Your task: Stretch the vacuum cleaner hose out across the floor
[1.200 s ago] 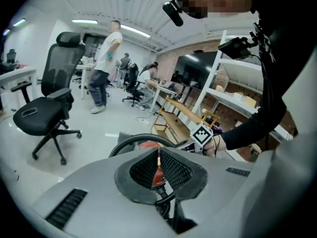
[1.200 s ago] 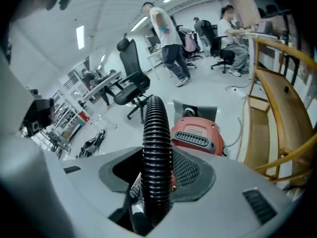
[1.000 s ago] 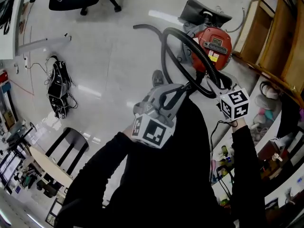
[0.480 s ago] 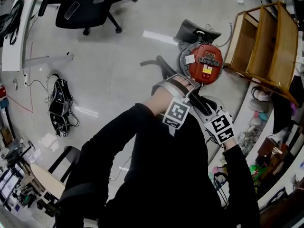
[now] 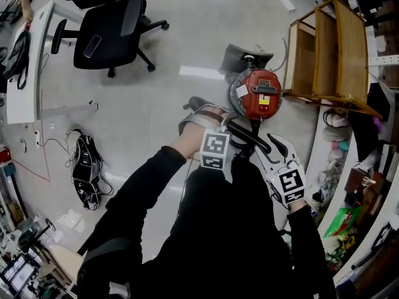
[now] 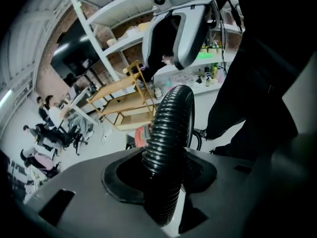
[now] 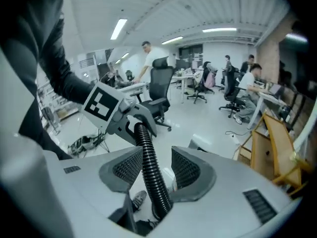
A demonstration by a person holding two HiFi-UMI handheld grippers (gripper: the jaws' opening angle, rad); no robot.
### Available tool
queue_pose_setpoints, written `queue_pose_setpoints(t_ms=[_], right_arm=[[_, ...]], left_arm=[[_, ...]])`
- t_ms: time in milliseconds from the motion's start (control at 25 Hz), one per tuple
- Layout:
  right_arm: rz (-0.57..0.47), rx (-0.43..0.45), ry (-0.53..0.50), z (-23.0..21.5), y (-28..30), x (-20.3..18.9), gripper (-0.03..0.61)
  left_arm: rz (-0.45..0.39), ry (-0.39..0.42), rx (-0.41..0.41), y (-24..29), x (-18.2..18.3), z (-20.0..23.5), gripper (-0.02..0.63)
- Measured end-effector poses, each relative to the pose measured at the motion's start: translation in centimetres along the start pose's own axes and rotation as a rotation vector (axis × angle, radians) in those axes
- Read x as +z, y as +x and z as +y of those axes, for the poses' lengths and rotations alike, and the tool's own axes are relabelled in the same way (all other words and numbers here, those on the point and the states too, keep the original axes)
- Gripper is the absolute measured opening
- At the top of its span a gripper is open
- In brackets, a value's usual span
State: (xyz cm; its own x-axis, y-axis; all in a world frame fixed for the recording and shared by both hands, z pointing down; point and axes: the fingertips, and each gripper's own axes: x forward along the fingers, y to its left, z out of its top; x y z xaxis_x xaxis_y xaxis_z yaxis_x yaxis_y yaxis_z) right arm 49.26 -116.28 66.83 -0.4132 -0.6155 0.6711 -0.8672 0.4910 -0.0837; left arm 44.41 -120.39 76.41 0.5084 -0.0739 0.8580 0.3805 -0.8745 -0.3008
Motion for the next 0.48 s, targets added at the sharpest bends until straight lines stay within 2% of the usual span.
queue_pose_setpoints(t_ms=[120, 200, 280, 480], right_arm=[[-0.117, 0.004, 0.275, 0.5, -3.5, 1.9, 0.186], [-0.178, 0.066, 0.475, 1.5, -5.1, 2.5, 0.186], [-0.220, 0.154, 0.631, 3.1, -6.3, 2.8, 0.184], [-0.230, 0.339, 0.749, 6.3, -5.7, 2.7, 0.185]], left_arm=[[0.007, -0.189, 0.040, -4.6, -1.3, 0.7, 0.181], [0.004, -0.324, 0.066, -7.2, -1.5, 1.1, 0.181], [0.013, -0.429, 0.082, -9.4, -1.6, 1.0, 0.181], [0.083, -0.568, 0.094, -13.6, -0.8, -0.5, 0.179]])
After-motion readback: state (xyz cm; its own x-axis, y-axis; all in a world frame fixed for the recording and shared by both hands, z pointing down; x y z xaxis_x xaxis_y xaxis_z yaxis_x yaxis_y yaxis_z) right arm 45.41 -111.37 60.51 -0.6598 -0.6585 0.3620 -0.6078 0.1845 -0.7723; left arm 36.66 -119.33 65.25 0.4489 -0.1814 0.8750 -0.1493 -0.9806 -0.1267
